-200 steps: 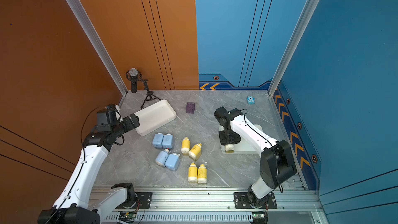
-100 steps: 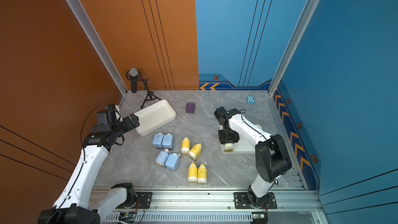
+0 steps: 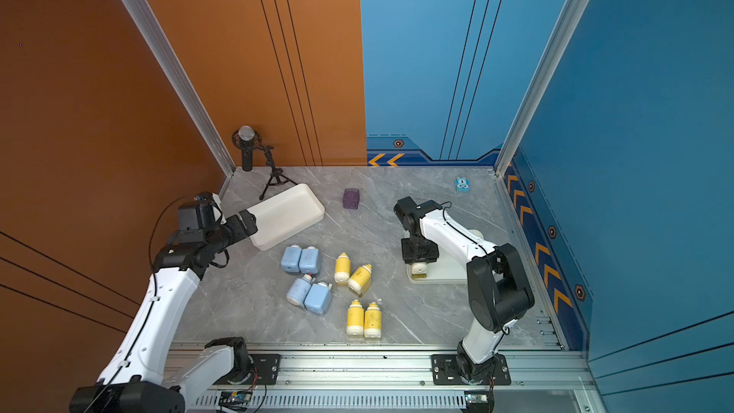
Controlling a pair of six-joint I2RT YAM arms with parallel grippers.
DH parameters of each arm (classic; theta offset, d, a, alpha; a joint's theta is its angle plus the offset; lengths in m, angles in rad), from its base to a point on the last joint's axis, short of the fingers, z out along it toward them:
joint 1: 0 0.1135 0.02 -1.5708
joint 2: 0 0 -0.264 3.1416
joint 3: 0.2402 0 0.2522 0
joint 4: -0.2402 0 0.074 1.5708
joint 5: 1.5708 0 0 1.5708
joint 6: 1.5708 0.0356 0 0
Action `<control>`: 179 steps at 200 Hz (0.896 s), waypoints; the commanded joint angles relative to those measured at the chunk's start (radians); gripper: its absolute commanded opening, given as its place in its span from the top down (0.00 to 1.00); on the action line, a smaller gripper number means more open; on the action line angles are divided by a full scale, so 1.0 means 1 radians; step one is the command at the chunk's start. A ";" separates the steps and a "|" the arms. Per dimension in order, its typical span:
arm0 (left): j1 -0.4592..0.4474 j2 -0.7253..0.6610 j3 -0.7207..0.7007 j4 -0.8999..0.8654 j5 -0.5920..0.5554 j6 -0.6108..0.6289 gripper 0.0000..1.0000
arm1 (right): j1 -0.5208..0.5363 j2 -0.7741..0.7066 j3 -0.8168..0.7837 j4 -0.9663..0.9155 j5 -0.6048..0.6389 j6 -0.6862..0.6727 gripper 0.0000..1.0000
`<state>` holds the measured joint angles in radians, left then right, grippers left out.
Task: Place the pencil sharpeners by color into the storage box
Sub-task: Place the pencil sharpener in the storage box.
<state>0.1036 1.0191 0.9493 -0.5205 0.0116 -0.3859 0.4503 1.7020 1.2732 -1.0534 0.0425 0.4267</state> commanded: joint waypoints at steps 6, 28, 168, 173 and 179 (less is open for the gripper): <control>-0.008 0.001 -0.011 -0.011 -0.002 0.012 0.02 | -0.001 0.006 -0.031 0.027 -0.014 0.036 0.74; -0.008 0.000 -0.011 -0.011 -0.004 0.012 0.02 | -0.001 0.011 -0.048 0.042 -0.015 0.041 0.73; -0.008 -0.001 -0.012 -0.010 -0.007 0.015 0.02 | -0.001 0.040 -0.066 0.068 -0.010 0.051 0.60; -0.008 0.000 -0.011 -0.011 -0.007 0.015 0.02 | -0.001 0.039 -0.067 0.068 -0.010 0.050 0.59; -0.007 -0.001 -0.012 -0.010 -0.007 0.015 0.02 | -0.001 0.035 -0.067 0.068 -0.009 0.050 0.57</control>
<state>0.1036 1.0191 0.9489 -0.5205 0.0116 -0.3859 0.4503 1.7130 1.2213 -1.0100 0.0292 0.4530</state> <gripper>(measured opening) 0.982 0.500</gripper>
